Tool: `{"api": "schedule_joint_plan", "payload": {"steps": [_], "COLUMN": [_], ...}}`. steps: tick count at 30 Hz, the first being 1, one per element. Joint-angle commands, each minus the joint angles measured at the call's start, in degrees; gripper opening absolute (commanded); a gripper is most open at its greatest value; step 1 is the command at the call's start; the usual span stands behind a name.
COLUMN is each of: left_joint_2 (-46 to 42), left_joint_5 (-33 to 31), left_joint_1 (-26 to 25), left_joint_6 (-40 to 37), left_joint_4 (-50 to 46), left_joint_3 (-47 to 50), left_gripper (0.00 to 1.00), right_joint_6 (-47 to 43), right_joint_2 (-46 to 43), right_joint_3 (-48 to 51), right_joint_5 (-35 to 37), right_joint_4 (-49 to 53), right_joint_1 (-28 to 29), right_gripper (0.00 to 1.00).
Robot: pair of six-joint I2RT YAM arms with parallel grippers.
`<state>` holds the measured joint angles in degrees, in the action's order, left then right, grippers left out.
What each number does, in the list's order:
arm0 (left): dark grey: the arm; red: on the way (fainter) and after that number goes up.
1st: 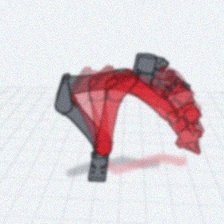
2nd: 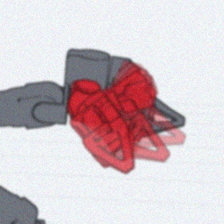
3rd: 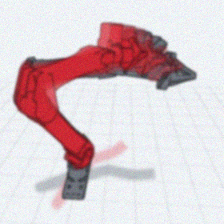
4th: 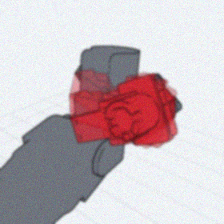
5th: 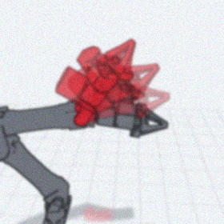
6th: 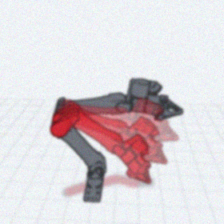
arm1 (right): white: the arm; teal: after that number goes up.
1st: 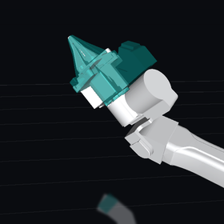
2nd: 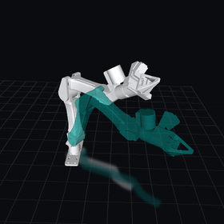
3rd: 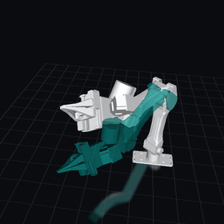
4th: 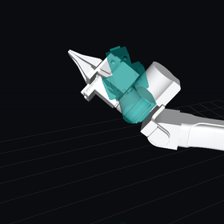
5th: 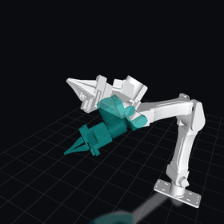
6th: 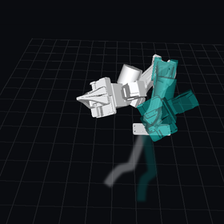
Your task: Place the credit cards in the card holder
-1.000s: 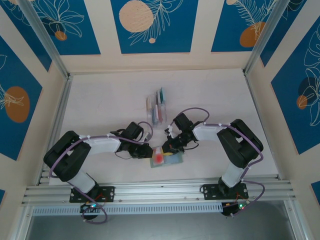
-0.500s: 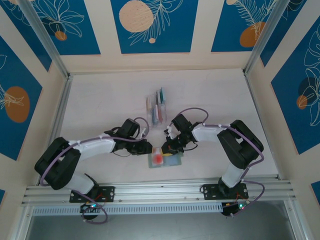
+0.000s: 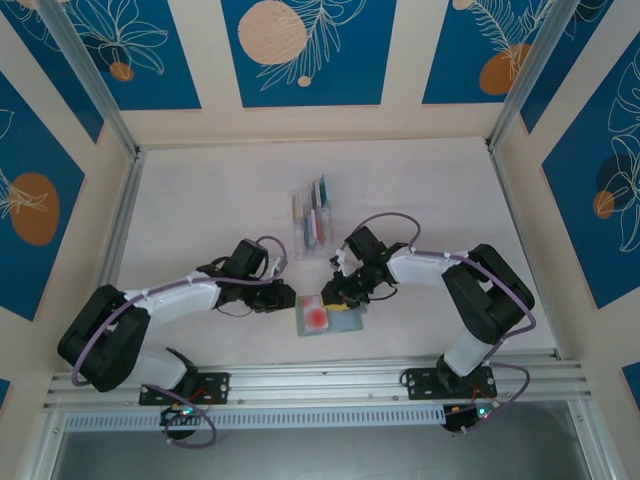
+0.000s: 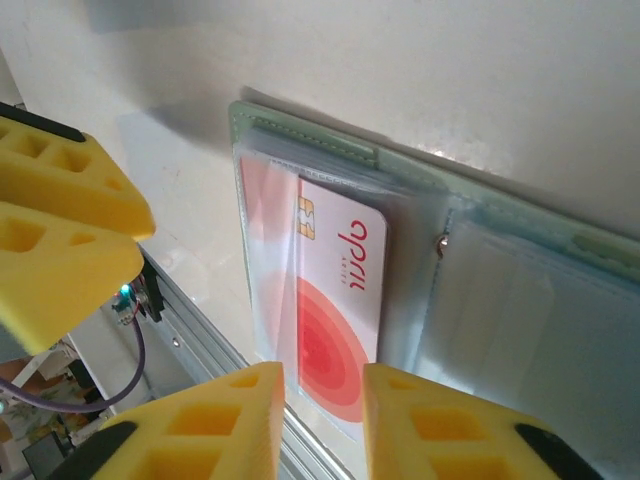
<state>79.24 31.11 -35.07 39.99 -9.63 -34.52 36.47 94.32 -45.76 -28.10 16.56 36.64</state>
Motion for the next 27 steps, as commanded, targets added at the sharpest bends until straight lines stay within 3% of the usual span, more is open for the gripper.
{"api": "schedule_joint_plan", "payload": {"steps": [1, 4, 7, 13, 20, 24, 27], "left_joint_2": [1.16, 2.29, 3.3, 5.19, 7.19, 8.23, 9.42], "left_joint_5": [1.08, 1.14, 1.15, 1.93, 2.05, 2.28, 2.12], "left_joint_1": [0.7, 0.66, 0.64, 0.37, -0.41, -0.85, -1.48], "left_joint_6": [-0.51, -0.79, -1.17, -0.59, -0.1, 0.09, 0.22], "left_joint_4": [-0.09, 0.33, 0.55, 3.07, 4.81, 5.75, 6.56], "left_joint_3": [0.77, 0.77, 0.98, 1.9, 2.07, 2.04, 1.85], "left_gripper": [0.21, 0.21, 0.21, 0.21, 0.21, 0.22, 0.22], "right_joint_6": [-0.26, -0.86, -1.6, -1.11, 2.29, 3.93, 3.72], "right_joint_2": [-1.84, -3.43, -8.27, -13.59, -9.58, -7.89, -7.75], "right_joint_3": [-0.92, -1.49, -2.88, -7.64, -5.5, -4.7, -4.84], "right_joint_5": [0.27, 2.3, 9.43, 31.79, 36.04, 37.75, 37.89], "right_joint_4": [2.78, 5.16, 10.12, 25.81, 28.05, 28.09, 28.13], "right_joint_1": [0.11, 0.22, 0.46, 1.24, 3.68, 4.84, 4.93], "right_gripper": [0.3, 0.31, 0.33, 0.57, 0.68, 0.58, 0.36]}}
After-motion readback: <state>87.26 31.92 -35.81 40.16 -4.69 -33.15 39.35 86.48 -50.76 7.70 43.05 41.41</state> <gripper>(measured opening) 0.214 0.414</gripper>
